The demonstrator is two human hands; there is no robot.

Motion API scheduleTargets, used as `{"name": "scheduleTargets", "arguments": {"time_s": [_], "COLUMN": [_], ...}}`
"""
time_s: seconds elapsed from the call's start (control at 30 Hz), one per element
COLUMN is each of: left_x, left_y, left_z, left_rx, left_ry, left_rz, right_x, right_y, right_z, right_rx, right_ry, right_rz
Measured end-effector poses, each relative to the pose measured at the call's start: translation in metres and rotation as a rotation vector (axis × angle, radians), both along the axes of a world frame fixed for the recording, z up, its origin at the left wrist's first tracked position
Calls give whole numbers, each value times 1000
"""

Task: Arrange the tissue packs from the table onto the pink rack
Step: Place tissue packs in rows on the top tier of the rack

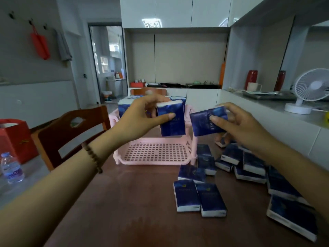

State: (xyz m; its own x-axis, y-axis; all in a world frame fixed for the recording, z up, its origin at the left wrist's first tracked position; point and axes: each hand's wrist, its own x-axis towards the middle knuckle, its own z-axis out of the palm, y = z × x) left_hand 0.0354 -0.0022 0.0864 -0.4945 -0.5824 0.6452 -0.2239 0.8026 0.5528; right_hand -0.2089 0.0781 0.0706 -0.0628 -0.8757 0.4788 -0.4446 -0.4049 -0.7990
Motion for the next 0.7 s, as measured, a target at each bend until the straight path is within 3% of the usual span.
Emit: {"name": "scheduleTargets", "arguments": {"time_s": [0.27,0.53,0.7], "left_x": [-9,-21,-28], "left_y": [-69,-118,-141], "left_z": [64,73,67], "left_rx": [1,59,23], "left_ry": [-151,-364,-472], "left_rz": [129,163,240], "right_x": [-8,-11,-11], "right_y": [-70,-131,-159], "right_z": [54,59,48], "right_rx": [-68,-117,-124], "right_ry": [206,473,516], "right_rz": [-23,-54,-68]}}
